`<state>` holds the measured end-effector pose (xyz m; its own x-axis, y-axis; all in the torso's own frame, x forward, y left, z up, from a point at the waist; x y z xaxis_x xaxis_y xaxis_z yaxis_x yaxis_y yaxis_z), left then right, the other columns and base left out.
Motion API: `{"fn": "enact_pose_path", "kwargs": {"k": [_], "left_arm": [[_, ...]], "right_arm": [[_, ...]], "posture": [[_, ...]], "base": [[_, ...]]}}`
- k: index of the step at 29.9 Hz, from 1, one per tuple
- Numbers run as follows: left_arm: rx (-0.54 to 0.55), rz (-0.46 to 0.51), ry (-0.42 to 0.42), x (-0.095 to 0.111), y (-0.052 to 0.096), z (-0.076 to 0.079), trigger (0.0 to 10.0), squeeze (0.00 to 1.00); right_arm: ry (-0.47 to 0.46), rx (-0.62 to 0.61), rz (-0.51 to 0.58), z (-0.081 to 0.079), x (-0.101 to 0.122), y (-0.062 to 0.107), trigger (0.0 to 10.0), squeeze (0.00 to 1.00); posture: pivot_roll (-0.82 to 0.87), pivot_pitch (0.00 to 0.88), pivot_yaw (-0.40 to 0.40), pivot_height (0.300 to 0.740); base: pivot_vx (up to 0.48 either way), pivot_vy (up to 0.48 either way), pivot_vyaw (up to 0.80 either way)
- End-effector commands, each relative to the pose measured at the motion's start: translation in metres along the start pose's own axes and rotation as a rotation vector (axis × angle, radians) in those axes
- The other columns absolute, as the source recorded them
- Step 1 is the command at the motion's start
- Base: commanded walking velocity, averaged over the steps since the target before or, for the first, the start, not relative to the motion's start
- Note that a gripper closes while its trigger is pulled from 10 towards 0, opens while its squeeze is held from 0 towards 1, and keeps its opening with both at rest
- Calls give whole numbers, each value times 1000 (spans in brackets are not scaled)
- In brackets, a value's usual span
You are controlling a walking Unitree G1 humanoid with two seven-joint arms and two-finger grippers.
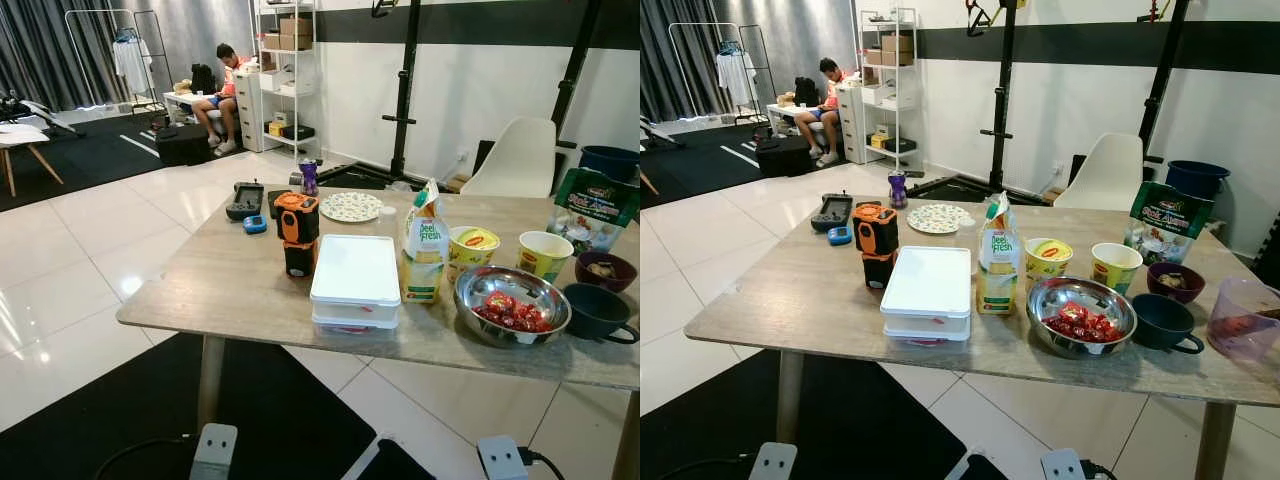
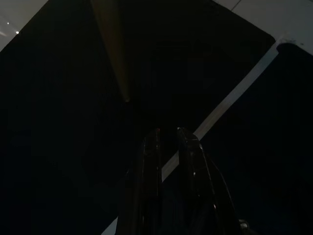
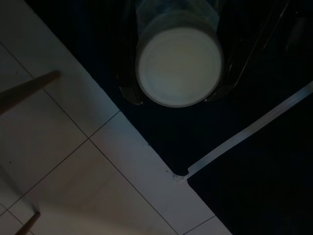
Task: Restocking fridge
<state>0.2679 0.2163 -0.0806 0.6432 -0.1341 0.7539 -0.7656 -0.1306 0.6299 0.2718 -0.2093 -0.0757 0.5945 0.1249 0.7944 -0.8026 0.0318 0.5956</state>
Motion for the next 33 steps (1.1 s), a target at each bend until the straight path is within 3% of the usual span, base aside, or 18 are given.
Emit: {"fn": "enact_pose_path", "kwargs": {"k": [1,3,16,33], "left_arm": [[8,-12,-1,-5,2,-3,10000,0],[8,-18,11,-6,1,-2,10000,0],[9,-31,29,-10,2,3,10000,0],[-6,-15,14,-4,1,6,10000,0]], "right_arm": [[27,4,38,-3,7,-1,10000,0],[70,2,57,-3,13,-2,10000,0],[117,1,65,0,18,-3,10000,0],[111,-12,69,5,21,-4,10000,0]], "posture": [[-30,34,2,740],[-30,25,-13,740],[-27,15,-44,740],[-38,0,-41,740]], "base": [[0,0,0],[0,0,0],[0,0,0],[0,0,0]]}}
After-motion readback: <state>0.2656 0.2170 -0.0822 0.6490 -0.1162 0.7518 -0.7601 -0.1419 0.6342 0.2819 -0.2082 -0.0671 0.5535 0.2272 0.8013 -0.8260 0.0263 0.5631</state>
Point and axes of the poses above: a point about 5 cm out from each wrist's last joint towards the gripper, its own y axis pointing back from the gripper into the wrist, its own x axis along the axis of the wrist's last joint, z = x × y, the point moved 5 cm from there along -y, pointing out of the wrist towards the gripper, and after that the axes turned 1 degree about -y, right-handed, at the moved point
